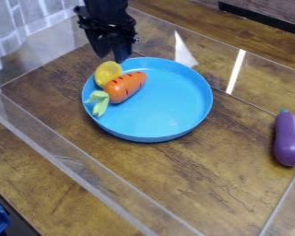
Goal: Put the carrot on the blue tray
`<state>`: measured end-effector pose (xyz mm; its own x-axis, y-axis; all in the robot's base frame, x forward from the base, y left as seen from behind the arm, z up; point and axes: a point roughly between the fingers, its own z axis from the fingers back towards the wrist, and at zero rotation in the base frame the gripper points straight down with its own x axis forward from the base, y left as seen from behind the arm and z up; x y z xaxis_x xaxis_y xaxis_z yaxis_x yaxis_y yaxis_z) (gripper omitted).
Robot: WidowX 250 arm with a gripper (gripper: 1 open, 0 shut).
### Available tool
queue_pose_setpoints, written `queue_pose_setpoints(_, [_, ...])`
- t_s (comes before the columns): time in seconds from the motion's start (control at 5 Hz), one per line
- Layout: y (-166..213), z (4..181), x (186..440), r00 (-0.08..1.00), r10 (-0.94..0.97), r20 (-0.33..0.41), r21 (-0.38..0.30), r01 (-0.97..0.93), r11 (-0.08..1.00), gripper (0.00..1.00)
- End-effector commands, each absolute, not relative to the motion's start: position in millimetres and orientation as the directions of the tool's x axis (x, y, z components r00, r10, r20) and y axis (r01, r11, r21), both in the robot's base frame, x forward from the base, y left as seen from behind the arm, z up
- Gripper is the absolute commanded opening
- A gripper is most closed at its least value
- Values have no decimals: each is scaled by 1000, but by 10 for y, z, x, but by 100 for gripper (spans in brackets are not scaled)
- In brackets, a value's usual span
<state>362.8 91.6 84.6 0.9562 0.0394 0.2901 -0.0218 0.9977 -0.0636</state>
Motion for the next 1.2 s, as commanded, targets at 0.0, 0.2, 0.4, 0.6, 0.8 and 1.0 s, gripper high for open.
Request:
queue_pose_setpoints(0.0, [913,1064,3679,943,-22,333,-51,42,998,100])
queue_pose_setpoints(0.2, [965,1073,3664,944,-68,323,-50,88,995,100])
queue_pose_setpoints(0.4, [1020,1043,3651,949,-26,316,-57,46,997,100])
queue_pose_setpoints(0.6, [1054,1002,3631,952,14,306,-67,7,998,100])
queue_pose_setpoints(0.8, [1053,964,3633,955,49,293,-79,-27,996,100])
queue_pose_setpoints(1.0, [1046,900,3683,955,67,290,-82,-46,996,100])
